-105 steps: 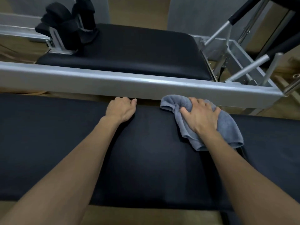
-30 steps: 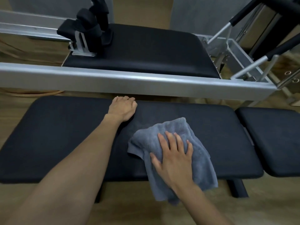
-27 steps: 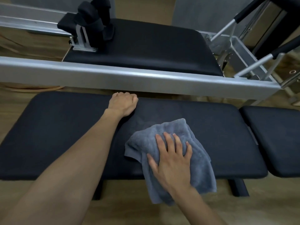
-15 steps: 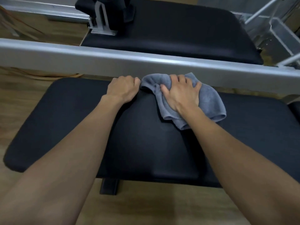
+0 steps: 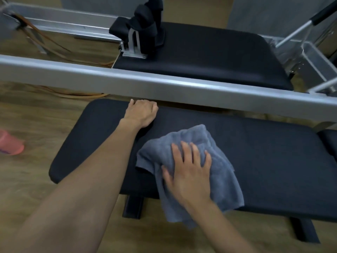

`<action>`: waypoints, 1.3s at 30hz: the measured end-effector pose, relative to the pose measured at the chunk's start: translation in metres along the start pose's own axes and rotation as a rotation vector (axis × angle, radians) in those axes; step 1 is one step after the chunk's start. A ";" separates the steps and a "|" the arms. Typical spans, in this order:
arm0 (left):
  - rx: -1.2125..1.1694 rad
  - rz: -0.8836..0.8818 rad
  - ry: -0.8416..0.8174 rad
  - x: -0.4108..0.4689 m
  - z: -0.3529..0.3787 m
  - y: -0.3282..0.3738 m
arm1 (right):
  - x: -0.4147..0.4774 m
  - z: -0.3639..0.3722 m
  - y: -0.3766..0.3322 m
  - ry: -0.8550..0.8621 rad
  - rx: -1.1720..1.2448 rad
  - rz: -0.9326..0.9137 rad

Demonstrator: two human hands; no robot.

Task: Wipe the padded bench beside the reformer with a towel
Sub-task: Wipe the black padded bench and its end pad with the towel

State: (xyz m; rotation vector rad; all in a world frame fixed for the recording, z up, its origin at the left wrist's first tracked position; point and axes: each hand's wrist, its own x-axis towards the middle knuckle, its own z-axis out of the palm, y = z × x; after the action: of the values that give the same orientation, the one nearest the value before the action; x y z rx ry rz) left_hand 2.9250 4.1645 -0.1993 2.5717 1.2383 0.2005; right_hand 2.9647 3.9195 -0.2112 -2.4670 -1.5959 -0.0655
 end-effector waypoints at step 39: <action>-0.460 -0.245 0.159 -0.040 -0.039 -0.165 | 0.035 0.024 -0.130 -0.054 -0.033 -0.245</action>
State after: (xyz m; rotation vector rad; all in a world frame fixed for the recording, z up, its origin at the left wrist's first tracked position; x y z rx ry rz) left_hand 2.7679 4.2387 -0.2133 2.0271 1.3608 0.5731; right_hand 2.8598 4.0070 -0.2109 -2.3015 -1.9269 -0.0628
